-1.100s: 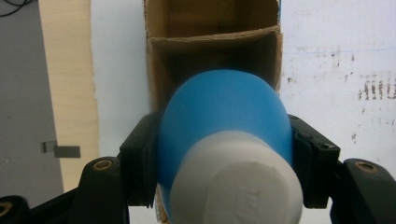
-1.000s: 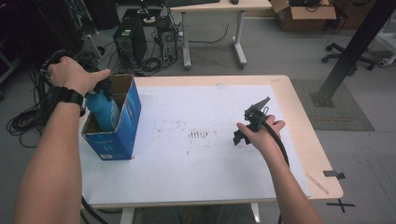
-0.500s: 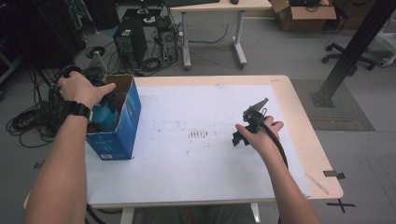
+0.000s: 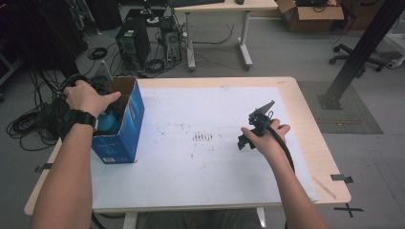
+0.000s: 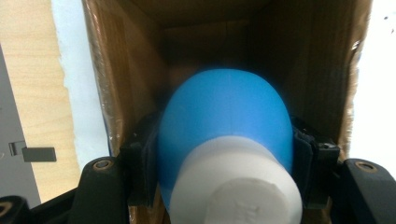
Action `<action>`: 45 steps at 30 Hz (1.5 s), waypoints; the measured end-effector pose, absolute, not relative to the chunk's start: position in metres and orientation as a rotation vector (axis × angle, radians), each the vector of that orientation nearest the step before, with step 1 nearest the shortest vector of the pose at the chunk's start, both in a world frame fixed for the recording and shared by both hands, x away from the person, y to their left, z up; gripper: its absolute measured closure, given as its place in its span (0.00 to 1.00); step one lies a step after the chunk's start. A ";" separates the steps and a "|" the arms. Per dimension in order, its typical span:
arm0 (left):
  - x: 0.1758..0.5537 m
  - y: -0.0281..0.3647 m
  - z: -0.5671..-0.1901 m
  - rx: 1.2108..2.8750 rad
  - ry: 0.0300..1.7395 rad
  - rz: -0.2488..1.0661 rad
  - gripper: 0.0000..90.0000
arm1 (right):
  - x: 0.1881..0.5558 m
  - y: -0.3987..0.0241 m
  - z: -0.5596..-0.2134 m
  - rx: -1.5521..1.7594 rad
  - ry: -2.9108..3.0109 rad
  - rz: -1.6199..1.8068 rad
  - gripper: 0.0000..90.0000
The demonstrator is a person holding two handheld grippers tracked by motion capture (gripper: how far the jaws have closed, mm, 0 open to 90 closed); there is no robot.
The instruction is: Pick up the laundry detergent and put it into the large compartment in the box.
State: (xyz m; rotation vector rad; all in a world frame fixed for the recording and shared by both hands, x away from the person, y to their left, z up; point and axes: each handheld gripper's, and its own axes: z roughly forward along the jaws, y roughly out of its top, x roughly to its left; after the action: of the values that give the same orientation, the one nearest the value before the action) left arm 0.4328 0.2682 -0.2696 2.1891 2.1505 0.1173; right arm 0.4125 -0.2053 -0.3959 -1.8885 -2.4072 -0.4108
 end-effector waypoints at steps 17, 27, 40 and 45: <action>0.434 0.268 -0.273 2.189 2.137 0.120 0.41 | 0.412 -0.206 -0.398 -1.885 -2.400 -0.411 0.04; 0.434 0.269 -0.273 2.179 2.144 0.099 0.38 | 0.411 -0.210 -0.400 -1.894 -2.389 -0.415 0.04; 0.433 0.268 -0.265 2.169 2.156 0.126 0.34 | 0.411 -0.211 -0.400 -1.894 -2.386 -0.420 0.04; 0.432 0.267 -0.258 2.166 2.152 0.132 0.33 | 0.410 -0.211 -0.401 -1.891 -2.385 -0.420 0.04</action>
State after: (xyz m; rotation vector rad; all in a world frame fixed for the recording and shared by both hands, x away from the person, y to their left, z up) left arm 0.4319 0.2666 -0.2584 2.1656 2.1520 0.1317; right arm 0.4104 -0.2112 -0.4007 -1.8910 -2.3847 -0.4203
